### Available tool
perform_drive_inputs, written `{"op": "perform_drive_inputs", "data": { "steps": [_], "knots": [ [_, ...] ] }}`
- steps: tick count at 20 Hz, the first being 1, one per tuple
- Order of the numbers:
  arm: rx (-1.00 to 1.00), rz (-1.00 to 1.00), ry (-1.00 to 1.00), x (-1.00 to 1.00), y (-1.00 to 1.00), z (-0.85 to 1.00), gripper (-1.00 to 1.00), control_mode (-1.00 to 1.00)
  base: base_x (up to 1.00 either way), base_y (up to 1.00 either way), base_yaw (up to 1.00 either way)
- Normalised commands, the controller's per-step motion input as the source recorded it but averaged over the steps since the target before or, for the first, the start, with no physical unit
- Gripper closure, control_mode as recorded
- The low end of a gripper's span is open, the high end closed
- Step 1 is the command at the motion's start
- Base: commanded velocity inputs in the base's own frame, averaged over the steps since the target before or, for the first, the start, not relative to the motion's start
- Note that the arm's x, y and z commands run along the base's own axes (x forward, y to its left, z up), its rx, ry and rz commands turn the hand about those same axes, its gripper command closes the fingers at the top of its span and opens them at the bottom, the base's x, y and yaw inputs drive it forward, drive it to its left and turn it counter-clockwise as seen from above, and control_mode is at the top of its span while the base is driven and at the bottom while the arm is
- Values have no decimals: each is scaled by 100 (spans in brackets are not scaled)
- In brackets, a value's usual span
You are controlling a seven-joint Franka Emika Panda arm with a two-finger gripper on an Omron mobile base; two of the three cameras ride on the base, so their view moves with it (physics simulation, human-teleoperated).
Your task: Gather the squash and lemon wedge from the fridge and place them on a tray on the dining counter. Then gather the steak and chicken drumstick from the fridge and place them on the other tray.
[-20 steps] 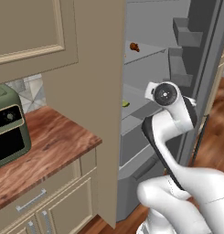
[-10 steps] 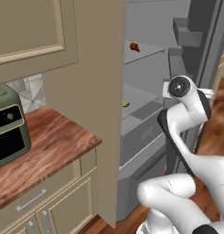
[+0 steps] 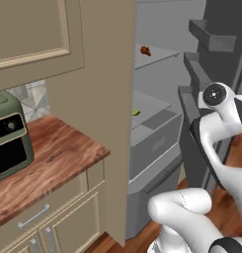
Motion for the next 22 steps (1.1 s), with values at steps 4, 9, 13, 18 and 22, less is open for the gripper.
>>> {"op": "perform_drive_inputs", "data": {
  "steps": [4,9,13,18,22],
  "knots": [
    [-11,-1,7,10,-97,-1,-100,-100,0,0,0],
    [-9,0,8,37,-100,-5,-100,-100,0,0,0],
    [-6,0,10,67,-100,-14,-100,-100,0,0,0],
    [-3,0,11,79,-100,-5,-100,-100,0,0,0],
    [-3,0,6,62,-99,-6,-100,-100,0,0,0]
  ]
}}
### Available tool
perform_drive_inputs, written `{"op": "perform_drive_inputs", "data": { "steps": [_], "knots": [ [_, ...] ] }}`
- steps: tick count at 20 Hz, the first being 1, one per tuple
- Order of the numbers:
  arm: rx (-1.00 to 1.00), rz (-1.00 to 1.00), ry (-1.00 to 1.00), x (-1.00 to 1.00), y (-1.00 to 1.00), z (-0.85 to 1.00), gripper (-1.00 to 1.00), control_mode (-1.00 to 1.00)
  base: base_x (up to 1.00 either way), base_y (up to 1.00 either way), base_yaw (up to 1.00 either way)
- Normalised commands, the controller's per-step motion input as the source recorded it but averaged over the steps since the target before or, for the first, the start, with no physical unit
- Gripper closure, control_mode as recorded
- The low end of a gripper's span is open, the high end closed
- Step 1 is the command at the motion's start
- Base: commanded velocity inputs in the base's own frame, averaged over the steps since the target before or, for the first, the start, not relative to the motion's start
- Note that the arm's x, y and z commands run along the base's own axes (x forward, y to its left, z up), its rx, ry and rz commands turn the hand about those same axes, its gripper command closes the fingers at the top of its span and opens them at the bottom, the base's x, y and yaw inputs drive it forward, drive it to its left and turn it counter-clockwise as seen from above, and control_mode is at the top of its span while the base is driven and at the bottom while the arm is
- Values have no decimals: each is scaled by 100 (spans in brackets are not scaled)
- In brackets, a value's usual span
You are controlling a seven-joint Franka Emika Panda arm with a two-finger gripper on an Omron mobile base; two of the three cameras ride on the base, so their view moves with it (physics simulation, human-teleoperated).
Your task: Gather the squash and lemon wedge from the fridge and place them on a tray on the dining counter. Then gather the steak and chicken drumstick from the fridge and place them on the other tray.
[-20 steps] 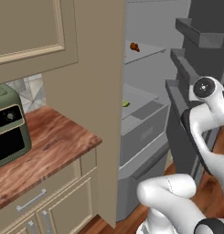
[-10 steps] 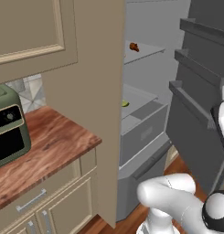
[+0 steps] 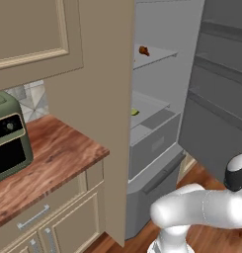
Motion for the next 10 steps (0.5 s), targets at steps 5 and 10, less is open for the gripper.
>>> {"op": "perform_drive_inputs", "data": {
  "steps": [5,10],
  "knots": [
    [-1,0,-16,-46,-40,-3,-100,-100,0,0,0],
    [0,0,-22,-99,0,-1,-100,-100,0,0,0]
  ]
}}
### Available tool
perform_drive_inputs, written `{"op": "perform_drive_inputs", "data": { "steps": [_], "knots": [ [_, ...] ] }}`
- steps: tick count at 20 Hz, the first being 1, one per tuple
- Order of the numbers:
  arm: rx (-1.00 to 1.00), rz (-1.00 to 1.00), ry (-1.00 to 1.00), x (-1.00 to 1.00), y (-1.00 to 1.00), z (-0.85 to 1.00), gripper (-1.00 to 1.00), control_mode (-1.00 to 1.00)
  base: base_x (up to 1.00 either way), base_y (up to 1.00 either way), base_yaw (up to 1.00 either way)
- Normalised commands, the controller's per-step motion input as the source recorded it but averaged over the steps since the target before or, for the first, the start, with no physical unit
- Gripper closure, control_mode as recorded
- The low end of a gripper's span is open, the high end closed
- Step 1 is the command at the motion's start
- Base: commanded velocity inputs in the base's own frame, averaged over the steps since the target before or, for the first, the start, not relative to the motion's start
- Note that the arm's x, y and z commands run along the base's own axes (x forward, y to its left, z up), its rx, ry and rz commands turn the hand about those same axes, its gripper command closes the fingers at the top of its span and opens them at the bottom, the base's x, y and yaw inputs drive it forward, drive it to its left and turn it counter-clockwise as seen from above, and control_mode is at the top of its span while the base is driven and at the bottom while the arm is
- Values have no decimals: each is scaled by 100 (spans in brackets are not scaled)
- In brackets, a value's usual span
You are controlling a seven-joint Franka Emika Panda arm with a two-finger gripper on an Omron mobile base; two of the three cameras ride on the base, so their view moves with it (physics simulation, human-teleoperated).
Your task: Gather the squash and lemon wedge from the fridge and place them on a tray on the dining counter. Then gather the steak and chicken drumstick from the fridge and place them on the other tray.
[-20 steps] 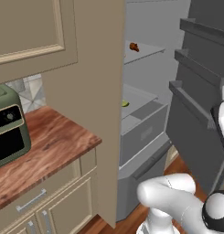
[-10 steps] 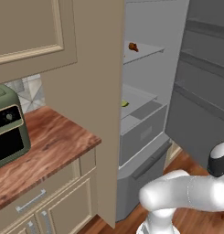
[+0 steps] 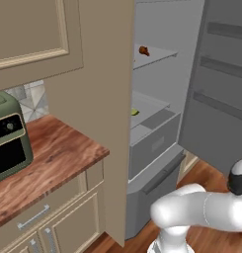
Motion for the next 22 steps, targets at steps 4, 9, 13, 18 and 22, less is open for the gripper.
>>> {"op": "perform_drive_inputs", "data": {
  "steps": [4,9,13,18,22],
  "knots": [
    [0,3,-19,-100,1,-7,-100,-100,0,0,0],
    [0,3,-4,-60,47,-1,-100,-100,0,0,0],
    [-1,1,3,-5,96,0,-100,-100,0,0,0],
    [-1,0,1,0,100,0,-100,-100,0,0,0],
    [0,2,0,0,100,-1,-100,-100,0,0,0]
  ]
}}
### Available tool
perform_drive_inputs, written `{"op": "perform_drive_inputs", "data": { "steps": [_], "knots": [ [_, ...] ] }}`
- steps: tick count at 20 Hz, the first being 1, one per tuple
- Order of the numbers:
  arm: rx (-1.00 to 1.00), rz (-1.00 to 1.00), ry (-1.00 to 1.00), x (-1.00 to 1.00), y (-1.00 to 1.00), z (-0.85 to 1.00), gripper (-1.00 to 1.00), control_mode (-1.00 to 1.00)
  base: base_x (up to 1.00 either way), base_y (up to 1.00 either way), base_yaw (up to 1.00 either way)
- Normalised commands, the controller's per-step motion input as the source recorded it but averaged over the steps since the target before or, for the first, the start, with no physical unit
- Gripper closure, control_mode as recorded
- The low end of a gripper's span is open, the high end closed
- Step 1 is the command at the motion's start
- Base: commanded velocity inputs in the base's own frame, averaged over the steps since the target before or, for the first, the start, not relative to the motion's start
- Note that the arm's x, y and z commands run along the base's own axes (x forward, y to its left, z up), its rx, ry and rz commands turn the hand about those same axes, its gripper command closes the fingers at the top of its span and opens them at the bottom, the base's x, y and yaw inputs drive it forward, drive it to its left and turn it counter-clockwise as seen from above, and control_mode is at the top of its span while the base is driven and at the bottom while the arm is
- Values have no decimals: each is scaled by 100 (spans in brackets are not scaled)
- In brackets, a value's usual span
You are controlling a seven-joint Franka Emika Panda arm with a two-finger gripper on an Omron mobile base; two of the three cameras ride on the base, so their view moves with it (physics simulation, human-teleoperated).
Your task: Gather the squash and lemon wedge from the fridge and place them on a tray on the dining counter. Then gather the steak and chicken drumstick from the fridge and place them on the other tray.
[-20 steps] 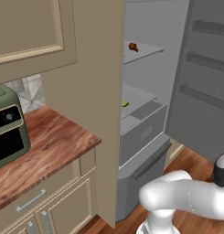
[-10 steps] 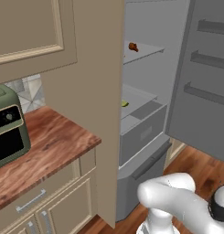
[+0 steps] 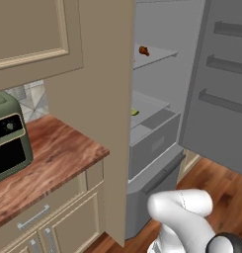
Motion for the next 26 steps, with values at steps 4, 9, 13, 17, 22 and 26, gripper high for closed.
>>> {"op": "perform_drive_inputs", "data": {
  "steps": [4,9,13,17,22,26],
  "knots": [
    [0,9,-1,0,100,-15,-100,-100,0,0,0],
    [0,15,0,-1,100,-27,-100,-100,0,0,0],
    [3,19,-1,-15,86,-15,-100,-100,0,0,0],
    [3,20,-1,-12,60,-14,-100,-100,0,0,0],
    [4,19,-1,-4,40,-9,-100,-100,0,0,0],
    [0,15,0,0,55,-4,-100,-100,0,0,0]
  ]
}}
